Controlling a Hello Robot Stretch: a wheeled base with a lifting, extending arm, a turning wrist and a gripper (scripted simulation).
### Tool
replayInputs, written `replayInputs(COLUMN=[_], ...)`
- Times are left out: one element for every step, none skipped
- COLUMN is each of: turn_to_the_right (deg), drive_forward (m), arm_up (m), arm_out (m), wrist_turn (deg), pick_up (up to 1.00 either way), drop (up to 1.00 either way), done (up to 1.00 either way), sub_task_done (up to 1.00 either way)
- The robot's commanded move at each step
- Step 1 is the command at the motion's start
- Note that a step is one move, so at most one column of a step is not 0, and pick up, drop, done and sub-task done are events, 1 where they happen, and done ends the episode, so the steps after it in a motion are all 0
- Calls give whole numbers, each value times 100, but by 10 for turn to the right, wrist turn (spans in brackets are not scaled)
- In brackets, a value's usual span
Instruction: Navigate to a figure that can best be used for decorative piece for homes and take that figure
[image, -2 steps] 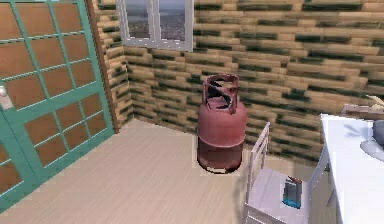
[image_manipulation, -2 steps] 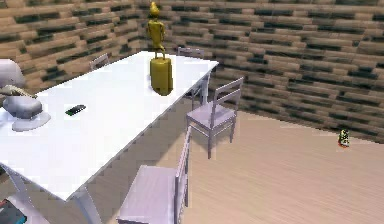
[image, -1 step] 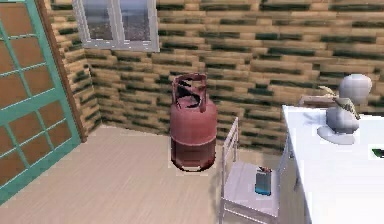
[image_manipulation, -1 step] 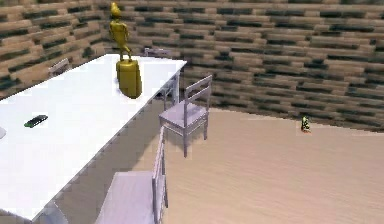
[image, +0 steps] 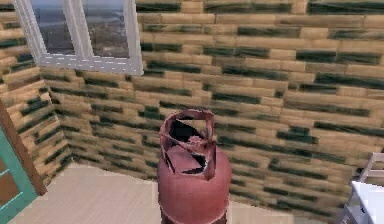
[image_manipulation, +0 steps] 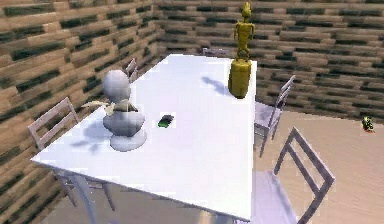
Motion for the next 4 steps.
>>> replayInputs(turn_to_the_right=[-150, 0, 0, 0], drive_forward=[0, 0, 0, 0], arm_up=[0, 50, 38, 0], arm_out=[0, 0, 0, 42], wrist_turn=[0, 0, 0, 0], pick_up=[0, 0, 0, 0], drop=[0, 0, 0, 0], done=[0, 0, 0, 0], sub_task_done=[0, 0, 0, 0])
